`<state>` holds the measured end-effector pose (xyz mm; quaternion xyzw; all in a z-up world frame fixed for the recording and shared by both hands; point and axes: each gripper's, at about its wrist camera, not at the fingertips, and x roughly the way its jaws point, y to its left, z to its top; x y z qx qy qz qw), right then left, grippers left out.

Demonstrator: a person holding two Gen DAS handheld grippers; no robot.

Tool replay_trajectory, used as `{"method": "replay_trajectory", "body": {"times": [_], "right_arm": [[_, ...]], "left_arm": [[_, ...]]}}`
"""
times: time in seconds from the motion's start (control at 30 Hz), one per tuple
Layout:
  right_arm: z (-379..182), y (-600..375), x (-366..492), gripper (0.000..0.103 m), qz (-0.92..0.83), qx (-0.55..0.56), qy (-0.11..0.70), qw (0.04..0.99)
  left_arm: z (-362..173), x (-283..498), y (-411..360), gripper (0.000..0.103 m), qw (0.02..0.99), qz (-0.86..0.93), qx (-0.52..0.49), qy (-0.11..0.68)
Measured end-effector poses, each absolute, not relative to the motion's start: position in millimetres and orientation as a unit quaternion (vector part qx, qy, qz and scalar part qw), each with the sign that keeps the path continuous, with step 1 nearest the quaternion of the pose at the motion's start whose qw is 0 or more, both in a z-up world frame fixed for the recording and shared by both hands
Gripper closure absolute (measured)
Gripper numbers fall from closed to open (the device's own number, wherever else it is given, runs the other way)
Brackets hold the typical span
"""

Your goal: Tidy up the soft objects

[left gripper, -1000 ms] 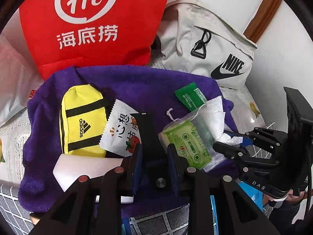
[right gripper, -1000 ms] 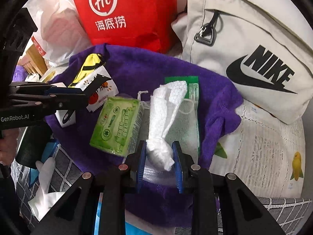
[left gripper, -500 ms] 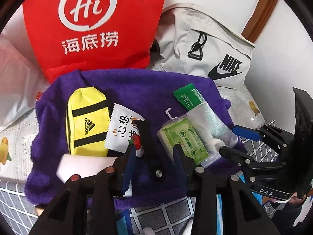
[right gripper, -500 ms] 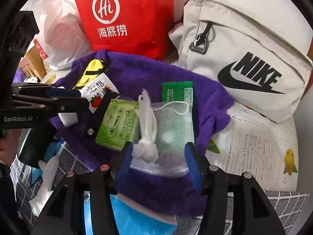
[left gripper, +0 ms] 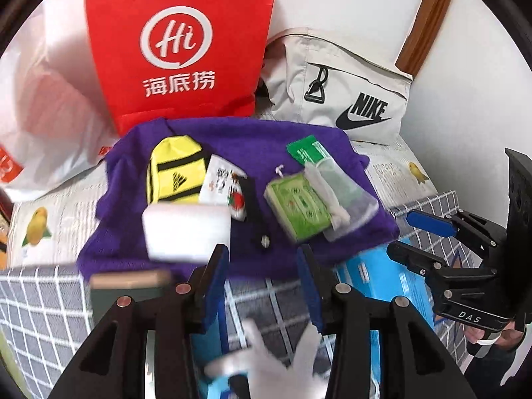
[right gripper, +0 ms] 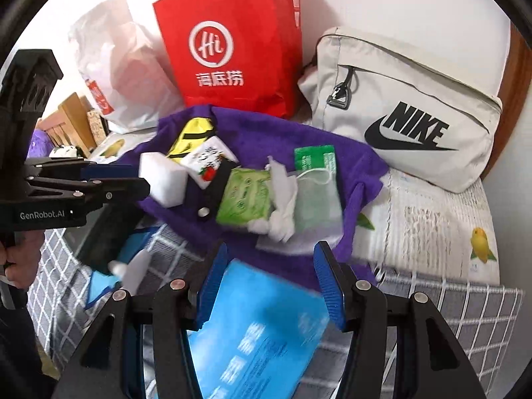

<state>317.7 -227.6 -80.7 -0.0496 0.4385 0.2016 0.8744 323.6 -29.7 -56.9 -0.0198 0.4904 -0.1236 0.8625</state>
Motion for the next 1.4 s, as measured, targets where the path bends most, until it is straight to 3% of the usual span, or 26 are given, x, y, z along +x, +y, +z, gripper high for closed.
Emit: {"method": "replay_trajectory", "body": {"times": [0.5, 1.17, 1.2, 1.3, 1.4], "right_arm": [[-106.2, -157.7, 218.5, 0.043, 0.288, -0.056, 0.450, 0.844], [-166.3, -87.7, 211.4, 0.035, 0.264, -0.096, 0.490, 0.825], [-166.4, -87.3, 211.6, 0.037, 0.266, -0.095, 0.486, 0.827], [-165.3, -86.7, 210.2, 0.066, 0.271, -0.103, 0.468, 0.835], [-162.7, -88.4, 209.3, 0.084, 0.283, -0.104, 0.460, 0.835]], "left_arm": [[-53.6, 225.0, 35.1, 0.058, 0.876, -0.075, -0.062, 0.472], [-101.6, 176.7, 96.7, 0.057, 0.867, -0.059, -0.117, 0.480], [-102.9, 176.2, 98.1, 0.057, 0.867, -0.058, -0.118, 0.481], [-106.5, 175.0, 102.4, 0.057, 0.865, -0.053, -0.124, 0.482], [-109.7, 174.2, 103.5, 0.057, 0.864, -0.049, -0.133, 0.484]]}}
